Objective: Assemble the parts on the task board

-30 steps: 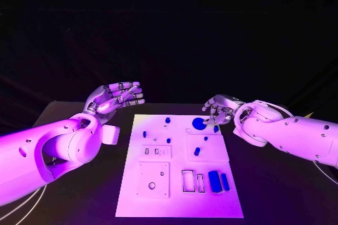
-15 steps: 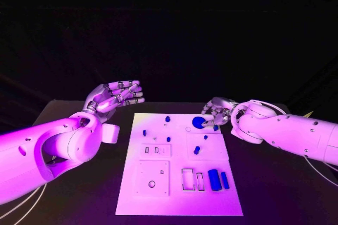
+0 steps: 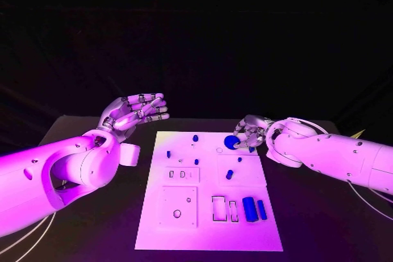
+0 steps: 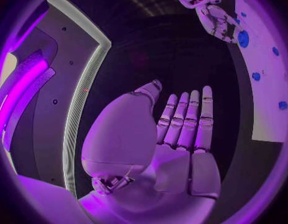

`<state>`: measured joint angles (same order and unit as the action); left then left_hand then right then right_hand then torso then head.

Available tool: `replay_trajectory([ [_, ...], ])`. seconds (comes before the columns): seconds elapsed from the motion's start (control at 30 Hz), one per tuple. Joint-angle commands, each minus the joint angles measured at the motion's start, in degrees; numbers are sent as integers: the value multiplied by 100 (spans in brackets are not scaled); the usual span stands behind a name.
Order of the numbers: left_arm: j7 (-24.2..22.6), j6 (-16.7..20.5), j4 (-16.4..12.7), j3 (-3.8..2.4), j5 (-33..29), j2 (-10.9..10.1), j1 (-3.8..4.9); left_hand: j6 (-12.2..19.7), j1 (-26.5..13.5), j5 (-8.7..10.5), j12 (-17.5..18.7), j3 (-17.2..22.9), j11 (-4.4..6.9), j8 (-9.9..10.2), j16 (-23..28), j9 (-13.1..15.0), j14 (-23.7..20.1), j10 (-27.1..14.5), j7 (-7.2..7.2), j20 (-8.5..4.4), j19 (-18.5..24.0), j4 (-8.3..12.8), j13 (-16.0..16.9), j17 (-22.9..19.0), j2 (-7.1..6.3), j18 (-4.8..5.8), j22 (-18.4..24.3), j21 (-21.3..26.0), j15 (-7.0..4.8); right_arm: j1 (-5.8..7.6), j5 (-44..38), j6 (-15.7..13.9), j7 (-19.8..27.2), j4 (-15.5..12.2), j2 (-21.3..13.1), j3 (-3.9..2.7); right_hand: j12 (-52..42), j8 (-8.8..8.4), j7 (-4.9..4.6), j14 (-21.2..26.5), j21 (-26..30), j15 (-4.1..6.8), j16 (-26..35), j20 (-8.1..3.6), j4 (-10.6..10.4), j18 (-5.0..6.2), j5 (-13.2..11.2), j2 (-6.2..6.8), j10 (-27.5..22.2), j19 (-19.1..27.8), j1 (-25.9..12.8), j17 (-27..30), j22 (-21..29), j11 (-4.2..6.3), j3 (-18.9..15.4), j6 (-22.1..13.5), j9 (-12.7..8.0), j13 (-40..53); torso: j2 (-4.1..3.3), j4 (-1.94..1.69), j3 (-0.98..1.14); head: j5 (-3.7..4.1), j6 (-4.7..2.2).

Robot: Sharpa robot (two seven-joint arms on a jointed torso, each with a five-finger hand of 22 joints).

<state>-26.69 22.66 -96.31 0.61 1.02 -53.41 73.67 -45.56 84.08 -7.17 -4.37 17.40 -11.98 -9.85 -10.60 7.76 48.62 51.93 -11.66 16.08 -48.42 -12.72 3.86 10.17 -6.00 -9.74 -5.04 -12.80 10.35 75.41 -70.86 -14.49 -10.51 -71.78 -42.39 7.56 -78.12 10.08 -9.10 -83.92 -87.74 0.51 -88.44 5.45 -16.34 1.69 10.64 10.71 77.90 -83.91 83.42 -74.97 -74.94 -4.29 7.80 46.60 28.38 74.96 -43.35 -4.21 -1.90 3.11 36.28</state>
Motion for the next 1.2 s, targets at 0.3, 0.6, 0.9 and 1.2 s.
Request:
replay_trajectory([
  [0.3,-14,-113,3,-5,24,14,6,-5,2,34,20,26,-19,-23,37,1,-50,31,-267,-2,-46,7,-3,6,-52,-66,6,-28,4,-24,-2,59,26,46,70,1,-94,53,7,-551,-69,-40,-53,29,10,-116,178,-122,100,-520,-19,-1239,-1318,8,169,112,8,270,-1,2,3,-7,34],
  [0.6,-2,-121,4,-5,24,14,6,-6,9,33,22,33,-18,-24,41,1,-56,33,-267,-2,-45,13,-3,9,-49,-66,8,-26,5,-35,-106,31,-11,63,84,3,-142,74,13,-556,-93,-35,-63,26,37,-124,241,-186,148,-532,18,-1262,-1347,16,331,196,-1,328,-3,6,1,-13,48],
  [0.9,5,-120,4,-5,24,11,6,-6,13,32,24,37,-18,-24,43,0,-59,33,-268,-2,-44,17,-3,11,-47,-66,10,-26,5,-56,-349,-20,-65,77,113,11,-203,84,20,-561,-117,-30,-75,23,64,-132,250,-179,213,-545,48,-1290,-1376,23,432,258,-12,397,-1,1,0,-39,68],
  [1.2,14,-126,1,-5,24,5,6,-4,16,35,27,41,-19,-23,44,0,-62,33,-272,-2,-43,20,-4,14,-46,-66,11,-25,6,-88,-853,-147,-244,-21,133,18,-288,87,16,-570,-159,-30,-92,20,58,-146,235,-94,304,-570,-5,-1333,-1427,21,494,324,-30,491,-2,3,5,-46,73],
])
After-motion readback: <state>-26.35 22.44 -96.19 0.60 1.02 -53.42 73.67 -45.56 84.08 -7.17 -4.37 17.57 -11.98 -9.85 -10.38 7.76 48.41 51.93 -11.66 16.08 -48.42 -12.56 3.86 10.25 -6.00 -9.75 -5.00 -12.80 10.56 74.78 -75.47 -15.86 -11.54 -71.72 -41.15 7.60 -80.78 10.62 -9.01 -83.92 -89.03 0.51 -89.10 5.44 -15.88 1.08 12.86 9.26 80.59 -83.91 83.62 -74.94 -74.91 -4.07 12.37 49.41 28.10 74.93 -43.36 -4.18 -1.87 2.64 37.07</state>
